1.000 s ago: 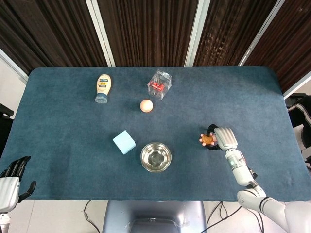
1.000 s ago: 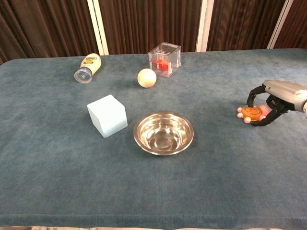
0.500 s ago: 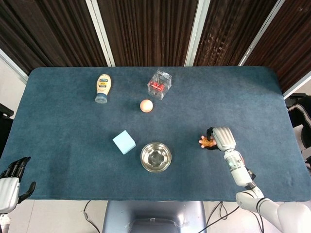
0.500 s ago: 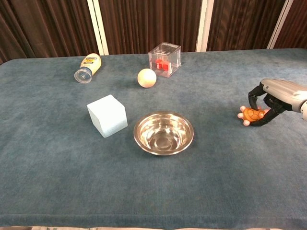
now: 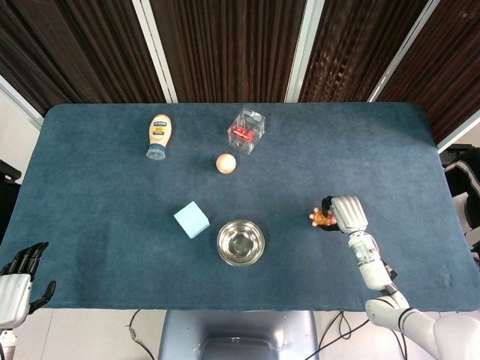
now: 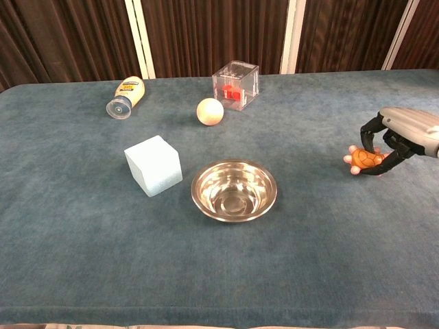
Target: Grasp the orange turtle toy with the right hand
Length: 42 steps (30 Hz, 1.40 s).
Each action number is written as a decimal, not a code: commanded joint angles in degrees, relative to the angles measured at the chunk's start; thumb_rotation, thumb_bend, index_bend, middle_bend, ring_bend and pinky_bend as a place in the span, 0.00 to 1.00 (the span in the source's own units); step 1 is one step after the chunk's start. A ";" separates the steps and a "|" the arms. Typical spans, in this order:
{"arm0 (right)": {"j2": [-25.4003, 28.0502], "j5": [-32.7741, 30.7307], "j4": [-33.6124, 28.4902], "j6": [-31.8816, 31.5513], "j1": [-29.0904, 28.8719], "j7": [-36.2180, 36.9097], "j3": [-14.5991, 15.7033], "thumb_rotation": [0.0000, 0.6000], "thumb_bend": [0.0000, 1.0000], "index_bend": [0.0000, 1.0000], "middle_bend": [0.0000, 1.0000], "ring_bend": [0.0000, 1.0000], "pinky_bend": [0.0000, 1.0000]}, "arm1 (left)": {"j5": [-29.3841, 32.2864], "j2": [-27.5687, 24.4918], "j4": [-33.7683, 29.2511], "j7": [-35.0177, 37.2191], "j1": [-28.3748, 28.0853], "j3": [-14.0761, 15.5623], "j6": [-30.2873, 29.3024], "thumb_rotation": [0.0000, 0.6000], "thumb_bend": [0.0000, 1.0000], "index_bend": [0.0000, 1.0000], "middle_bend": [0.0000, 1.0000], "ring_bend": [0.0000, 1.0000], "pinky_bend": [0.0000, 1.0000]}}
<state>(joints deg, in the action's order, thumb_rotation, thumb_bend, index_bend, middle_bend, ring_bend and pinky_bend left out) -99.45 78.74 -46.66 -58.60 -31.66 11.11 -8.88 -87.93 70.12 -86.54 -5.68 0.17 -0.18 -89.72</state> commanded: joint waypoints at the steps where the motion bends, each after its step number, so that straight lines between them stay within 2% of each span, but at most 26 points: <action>1: 2.03 0.93 -2.23 1.63 0.01 2.82 1.14 1.00 0.28 0.66 0.64 0.94 0.95 | -0.01 -0.02 0.02 0.05 0.01 0.02 0.03 1.00 0.35 0.11 0.13 0.14 0.34; 3: 3.38 1.13 -3.85 2.81 -0.07 4.12 1.60 1.00 0.25 0.52 0.54 0.93 0.94 | 0.01 0.00 0.03 0.03 -0.01 0.01 0.10 1.00 0.35 0.11 0.13 0.14 0.34; 6: 4.83 1.09 -6.15 3.72 0.00 5.49 1.87 1.00 0.22 0.38 0.44 0.93 0.94 | -0.01 0.01 0.00 -0.08 -0.07 0.05 0.26 1.00 0.35 0.11 0.13 0.14 0.35; 10: 5.97 0.70 -7.85 5.25 -0.10 6.28 2.13 1.00 0.20 0.30 0.41 0.93 0.94 | -0.08 -0.06 -0.11 -0.20 -0.10 0.11 0.36 1.00 0.34 0.11 0.13 0.14 0.35; 13: 6.56 0.37 -9.02 5.74 -0.07 6.90 2.09 1.00 0.19 0.27 0.40 0.93 0.94 | 0.07 -0.10 -0.14 -0.18 -0.14 0.07 0.55 1.00 0.34 0.11 0.13 0.14 0.35; 18: 7.06 0.32 -10.61 4.91 -0.09 7.82 1.51 1.00 0.19 0.28 0.39 0.93 0.94 | 0.20 -0.10 -0.19 -0.18 -0.24 0.07 0.88 1.00 0.34 0.11 0.13 0.14 0.35; 24: 6.14 -1.89 -10.24 5.39 -0.87 5.04 -0.15 1.00 0.18 0.42 0.39 0.93 0.94 | 0.14 -0.21 -0.51 -0.27 -0.37 0.17 1.20 1.00 0.34 0.11 0.13 0.14 0.36; 31: 4.30 -4.67 -7.96 8.66 -1.71 2.60 -0.65 1.00 0.18 0.45 0.39 0.94 0.94 | 0.43 -0.25 -0.51 -0.10 -0.35 0.09 1.30 1.00 0.35 0.12 0.13 0.14 0.36; 35: 3.09 -3.77 -6.51 7.58 -1.65 3.23 -0.34 1.00 0.18 0.53 0.40 0.95 0.94 | 0.50 -0.19 -0.38 -0.08 -0.39 0.12 1.48 1.00 0.34 0.12 0.13 0.14 0.36; 37: 2.63 -3.06 -5.81 6.60 -1.59 3.98 -0.26 1.00 0.22 0.59 0.44 0.96 0.95 | 0.57 -0.17 -0.39 -0.13 -0.41 0.11 1.56 1.00 0.35 0.12 0.13 0.14 0.36; 39: 2.48 -2.75 -5.53 6.25 -1.58 4.34 -0.20 1.00 0.33 0.64 0.49 0.97 0.96 | 0.58 -0.16 -0.40 -0.15 -0.42 0.11 1.58 1.00 0.35 0.12 0.13 0.14 0.36; 40: 2.41 -2.59 -5.39 6.07 -1.57 4.55 -0.17 1.00 0.41 0.68 0.52 0.97 0.97 | 0.57 -0.16 -0.40 -0.16 -0.42 0.12 1.58 1.00 0.35 0.12 0.13 0.14 0.36; 42: 1.85 -1.35 -4.24 4.21 -1.49 5.99 -0.10 1.00 0.72 0.78 0.60 0.99 0.98 | 0.46 -0.19 -0.42 -0.19 -0.43 0.17 1.57 1.00 0.35 0.12 0.13 0.14 0.36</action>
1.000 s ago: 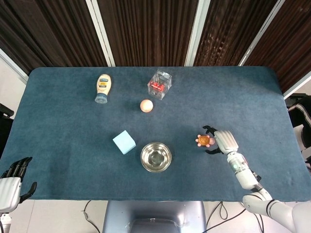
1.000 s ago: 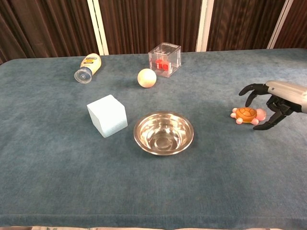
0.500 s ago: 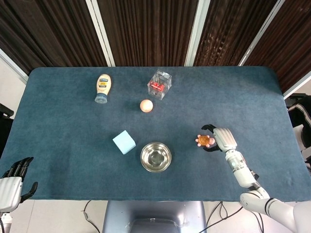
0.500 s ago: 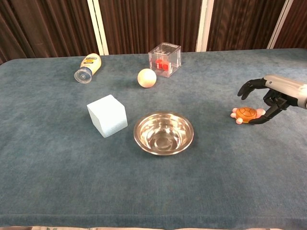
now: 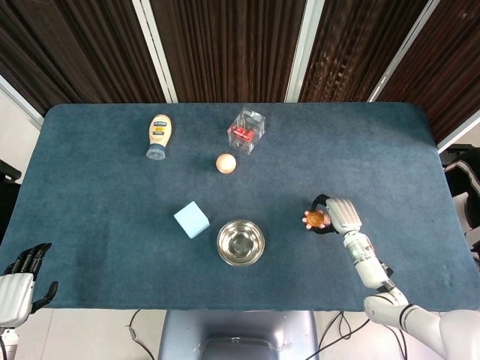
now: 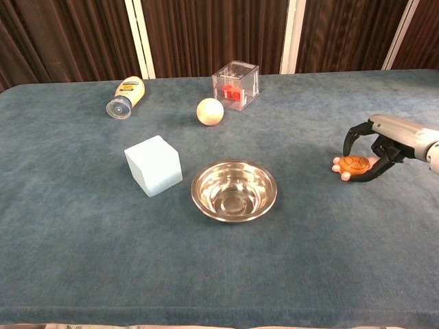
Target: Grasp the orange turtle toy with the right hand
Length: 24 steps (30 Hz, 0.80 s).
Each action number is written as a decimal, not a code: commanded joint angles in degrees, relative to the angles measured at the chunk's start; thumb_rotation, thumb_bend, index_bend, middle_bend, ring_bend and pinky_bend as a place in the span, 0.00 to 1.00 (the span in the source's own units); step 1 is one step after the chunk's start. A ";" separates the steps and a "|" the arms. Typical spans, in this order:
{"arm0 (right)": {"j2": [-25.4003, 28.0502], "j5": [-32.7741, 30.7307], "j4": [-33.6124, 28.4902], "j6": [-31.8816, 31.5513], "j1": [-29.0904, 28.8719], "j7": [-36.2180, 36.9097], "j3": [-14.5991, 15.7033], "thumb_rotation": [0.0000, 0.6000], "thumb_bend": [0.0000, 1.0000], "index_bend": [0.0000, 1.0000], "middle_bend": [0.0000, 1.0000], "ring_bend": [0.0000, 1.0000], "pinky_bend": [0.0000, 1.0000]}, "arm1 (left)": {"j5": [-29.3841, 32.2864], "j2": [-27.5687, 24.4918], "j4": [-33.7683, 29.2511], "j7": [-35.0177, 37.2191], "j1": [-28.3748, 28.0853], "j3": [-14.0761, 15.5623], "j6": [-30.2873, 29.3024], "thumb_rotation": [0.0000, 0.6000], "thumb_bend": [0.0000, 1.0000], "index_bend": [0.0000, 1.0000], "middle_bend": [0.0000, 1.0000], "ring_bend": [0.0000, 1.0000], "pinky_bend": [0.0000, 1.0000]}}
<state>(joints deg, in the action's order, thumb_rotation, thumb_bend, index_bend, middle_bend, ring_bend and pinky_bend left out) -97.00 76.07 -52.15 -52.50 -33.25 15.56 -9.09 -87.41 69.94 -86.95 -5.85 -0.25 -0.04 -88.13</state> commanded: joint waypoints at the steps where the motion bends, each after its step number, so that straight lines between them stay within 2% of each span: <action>1: -0.84 2.20 1.80 -3.75 0.27 2.79 -0.01 1.00 0.81 0.80 0.61 0.99 0.99 | -0.09 -0.01 -0.01 -0.03 0.00 0.04 -0.05 1.00 0.35 0.12 0.13 0.14 0.36; 2: -0.86 2.82 2.13 -4.53 0.43 3.80 0.20 1.00 0.89 0.82 0.63 0.99 0.99 | -0.05 -0.01 -0.02 -0.03 0.01 0.03 -0.04 1.00 0.35 0.12 0.14 0.14 0.36; 3: -0.90 3.24 2.46 -5.02 0.50 4.69 0.32 1.00 0.92 0.83 0.63 0.99 0.99 | -0.01 -0.01 -0.02 -0.05 0.02 0.02 -0.04 1.00 0.35 0.12 0.13 0.14 0.36; 6: -0.88 4.14 3.30 -5.88 0.55 6.61 0.59 1.00 0.96 0.83 0.64 1.00 0.99 | -0.01 0.01 -0.06 -0.17 0.00 -0.01 -0.04 1.00 0.35 0.12 0.13 0.14 0.36; 18: 0.43 4.58 2.48 -6.02 0.74 6.79 1.10 1.00 0.99 0.82 0.65 1.00 0.99 | 0.08 0.00 -0.20 -0.51 -0.10 -0.02 0.17 1.00 0.34 0.12 0.14 0.14 0.36; 19: 0.72 4.67 2.41 -5.39 0.69 6.46 1.46 1.00 0.97 0.81 0.65 1.00 0.99 | 0.09 0.00 -0.22 -0.54 -0.09 -0.01 0.17 1.00 0.34 0.12 0.13 0.14 0.36; 20: 1.09 4.77 2.19 -4.76 0.63 6.26 1.79 1.00 0.90 0.76 0.64 1.00 0.99 | 0.09 0.01 -0.22 -0.55 -0.07 0.01 0.15 1.00 0.34 0.12 0.13 0.14 0.36; 24: 2.54 6.14 1.07 -4.63 0.73 5.82 3.15 1.00 0.55 0.48 0.50 0.99 0.99 | 0.12 0.01 -0.18 -0.49 -0.03 -0.01 0.07 1.00 0.34 0.13 0.14 0.14 0.36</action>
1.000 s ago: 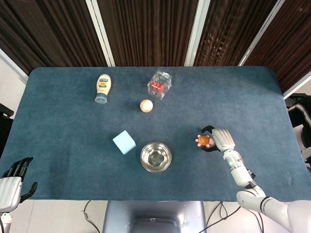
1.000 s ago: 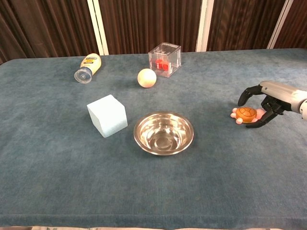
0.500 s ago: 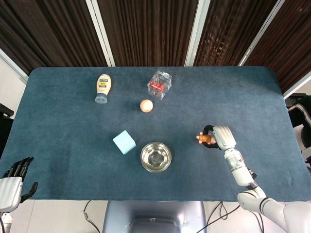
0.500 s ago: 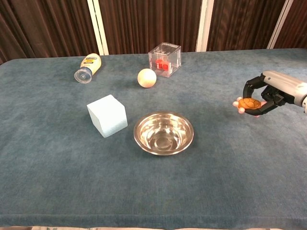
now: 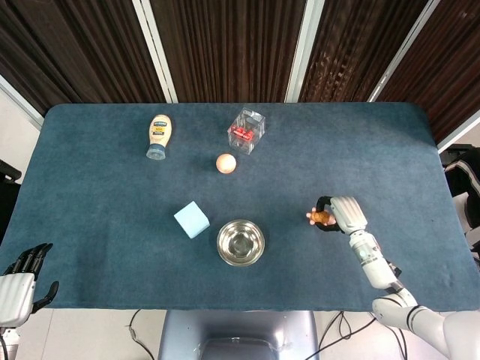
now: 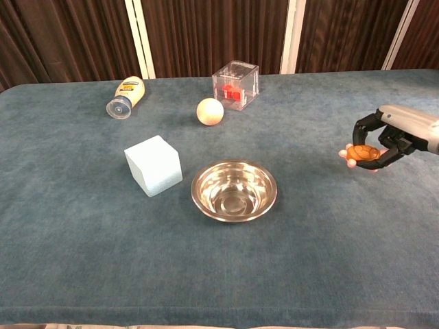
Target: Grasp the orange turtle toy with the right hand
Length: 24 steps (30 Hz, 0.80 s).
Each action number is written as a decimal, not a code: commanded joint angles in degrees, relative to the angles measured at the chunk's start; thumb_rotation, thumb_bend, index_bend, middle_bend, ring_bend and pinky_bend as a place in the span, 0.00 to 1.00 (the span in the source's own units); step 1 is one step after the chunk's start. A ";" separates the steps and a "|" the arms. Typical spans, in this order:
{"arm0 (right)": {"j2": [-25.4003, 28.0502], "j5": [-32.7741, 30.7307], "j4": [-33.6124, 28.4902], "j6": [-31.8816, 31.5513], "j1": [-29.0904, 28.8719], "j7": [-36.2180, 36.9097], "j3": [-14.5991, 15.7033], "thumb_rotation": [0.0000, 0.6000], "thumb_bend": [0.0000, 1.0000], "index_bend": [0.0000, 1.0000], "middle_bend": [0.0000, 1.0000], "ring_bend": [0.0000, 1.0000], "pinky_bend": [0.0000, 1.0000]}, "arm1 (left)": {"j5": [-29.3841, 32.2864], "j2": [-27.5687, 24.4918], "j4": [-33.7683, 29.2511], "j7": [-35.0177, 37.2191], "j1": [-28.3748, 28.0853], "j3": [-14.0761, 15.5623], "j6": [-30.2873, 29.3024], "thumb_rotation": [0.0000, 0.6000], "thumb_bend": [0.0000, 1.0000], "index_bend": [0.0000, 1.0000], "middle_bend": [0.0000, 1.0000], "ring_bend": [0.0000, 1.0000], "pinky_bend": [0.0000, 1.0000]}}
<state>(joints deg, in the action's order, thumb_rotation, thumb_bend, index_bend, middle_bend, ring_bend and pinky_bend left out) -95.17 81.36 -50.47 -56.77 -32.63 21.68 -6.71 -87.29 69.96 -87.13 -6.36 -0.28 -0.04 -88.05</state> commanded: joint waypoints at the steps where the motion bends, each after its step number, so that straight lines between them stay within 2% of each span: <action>1: 1.00 1.24 -0.92 -0.86 0.37 -0.17 1.09 1.00 0.47 0.43 0.47 0.98 0.99 | -0.02 0.00 0.00 0.00 0.01 -0.01 -0.04 1.00 0.34 0.13 0.14 0.14 0.36; 5: 2.56 2.65 -2.35 -3.13 1.58 0.88 2.16 1.00 0.22 0.28 0.38 0.95 0.96 | -0.20 -0.04 -0.05 -0.02 0.05 0.02 -0.23 1.00 0.34 0.13 0.13 0.14 0.36; 10: 5.33 4.71 -4.36 -7.83 3.65 -2.42 3.49 1.00 0.05 0.12 0.32 0.87 0.90 | -0.23 -0.07 -0.06 0.02 -0.01 -0.04 -0.23 1.00 0.35 0.13 0.13 0.14 0.36; 14: 9.08 5.47 -9.86 -12.99 6.59 -7.19 4.12 1.00 0.01 0.08 0.30 0.74 0.85 | -0.35 -0.10 -0.13 0.06 -0.08 -0.11 -0.31 1.00 0.35 0.13 0.14 0.14 0.36; 17: 13.72 4.41 -18.10 -16.33 10.05 -12.81 4.74 1.00 0.01 0.11 0.30 0.60 0.78 | -0.60 -0.29 -0.43 0.02 -0.18 -0.23 -0.55 1.00 0.35 0.13 0.13 0.14 0.36; 19: 17.84 4.00 -24.80 -18.66 12.96 -18.02 6.14 1.00 0.01 0.13 0.30 0.51 0.68 | -0.89 -0.57 -0.98 -0.26 -0.39 -0.50 -0.81 1.00 0.35 0.13 0.13 0.14 0.36; 22: 23.63 6.28 -32.91 -23.65 17.43 -23.83 9.49 1.00 0.01 0.14 0.29 0.42 0.55 | -1.67 -0.94 -1.83 -0.84 -0.80 -0.92 -1.37 1.00 0.35 0.13 0.14 0.14 0.36; 24: 25.27 8.45 -34.51 -27.41 19.91 -25.20 11.01 1.00 0.00 0.16 0.29 0.35 0.45 | -2.11 -1.22 -2.36 -1.29 -0.97 -1.00 -1.57 1.00 0.35 0.13 0.14 0.14 0.36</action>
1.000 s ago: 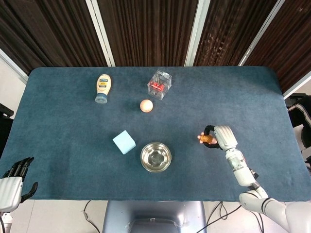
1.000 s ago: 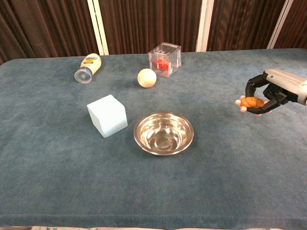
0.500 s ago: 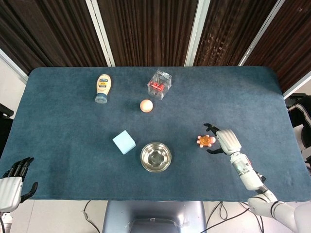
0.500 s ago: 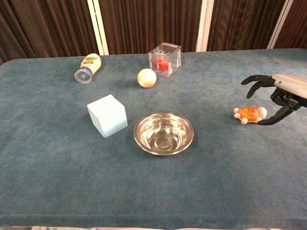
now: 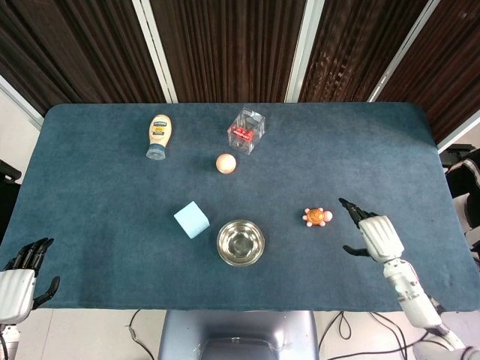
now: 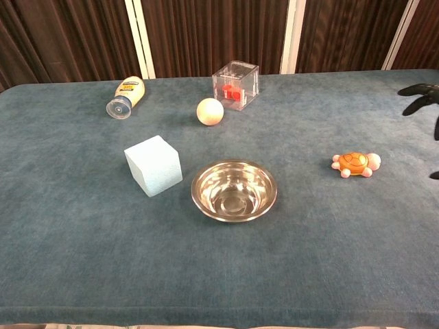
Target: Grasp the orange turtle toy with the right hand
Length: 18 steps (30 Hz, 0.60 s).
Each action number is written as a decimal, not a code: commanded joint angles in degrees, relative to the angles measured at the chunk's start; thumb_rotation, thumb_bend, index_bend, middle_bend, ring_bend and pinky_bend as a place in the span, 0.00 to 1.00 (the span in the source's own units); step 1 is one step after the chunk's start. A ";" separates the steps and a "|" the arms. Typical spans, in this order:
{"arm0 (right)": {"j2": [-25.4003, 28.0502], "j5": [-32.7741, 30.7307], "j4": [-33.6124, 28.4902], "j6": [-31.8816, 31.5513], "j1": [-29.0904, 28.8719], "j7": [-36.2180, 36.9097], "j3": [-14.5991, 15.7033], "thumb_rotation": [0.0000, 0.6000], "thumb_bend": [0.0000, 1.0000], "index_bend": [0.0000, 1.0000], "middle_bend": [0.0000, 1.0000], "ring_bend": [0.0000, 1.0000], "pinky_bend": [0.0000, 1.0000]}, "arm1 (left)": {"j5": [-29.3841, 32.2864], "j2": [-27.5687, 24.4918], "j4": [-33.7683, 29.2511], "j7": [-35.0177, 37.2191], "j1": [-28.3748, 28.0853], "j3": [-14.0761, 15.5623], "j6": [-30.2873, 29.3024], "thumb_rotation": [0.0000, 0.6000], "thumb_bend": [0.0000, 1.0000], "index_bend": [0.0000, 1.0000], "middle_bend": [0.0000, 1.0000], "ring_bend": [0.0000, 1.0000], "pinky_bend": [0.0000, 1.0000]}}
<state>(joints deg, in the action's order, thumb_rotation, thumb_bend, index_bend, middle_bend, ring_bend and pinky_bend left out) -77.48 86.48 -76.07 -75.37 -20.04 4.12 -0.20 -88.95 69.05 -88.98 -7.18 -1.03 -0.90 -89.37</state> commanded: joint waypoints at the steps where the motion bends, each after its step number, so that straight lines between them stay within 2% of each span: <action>1: 8.22 4.26 -9.65 -10.90 8.73 -8.24 5.08 1.00 0.00 0.17 0.29 0.30 0.40 | -0.58 -0.46 -0.80 -0.81 -0.33 -0.16 -0.25 1.00 0.35 0.13 0.14 0.14 0.37; 5: 8.70 7.19 -9.79 -15.82 11.39 -8.64 5.52 1.00 0.00 0.18 0.25 0.21 0.37 | -0.37 -0.79 -1.54 -1.39 -0.55 -0.17 0.21 1.00 0.35 0.13 0.14 0.14 0.37; 7: 8.40 7.97 -9.53 -16.76 12.09 -8.55 5.50 1.00 0.00 0.18 0.24 0.19 0.37 | -0.11 -1.06 -1.79 -1.70 -0.59 -0.15 0.46 1.00 0.35 0.13 0.14 0.14 0.37; 18: 7.26 8.95 -8.90 -14.11 12.34 -9.25 5.08 1.00 0.00 0.08 0.19 0.16 0.37 | -0.47 -1.92 -2.46 -1.20 -0.23 0.16 -0.19 1.00 0.35 0.13 0.14 0.14 0.37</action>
<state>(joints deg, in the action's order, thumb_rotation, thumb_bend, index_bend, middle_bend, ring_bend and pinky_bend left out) -70.17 95.41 -84.98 -89.51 -7.73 -5.07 4.91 -89.41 67.15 -91.41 -8.39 -1.26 -0.75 -89.55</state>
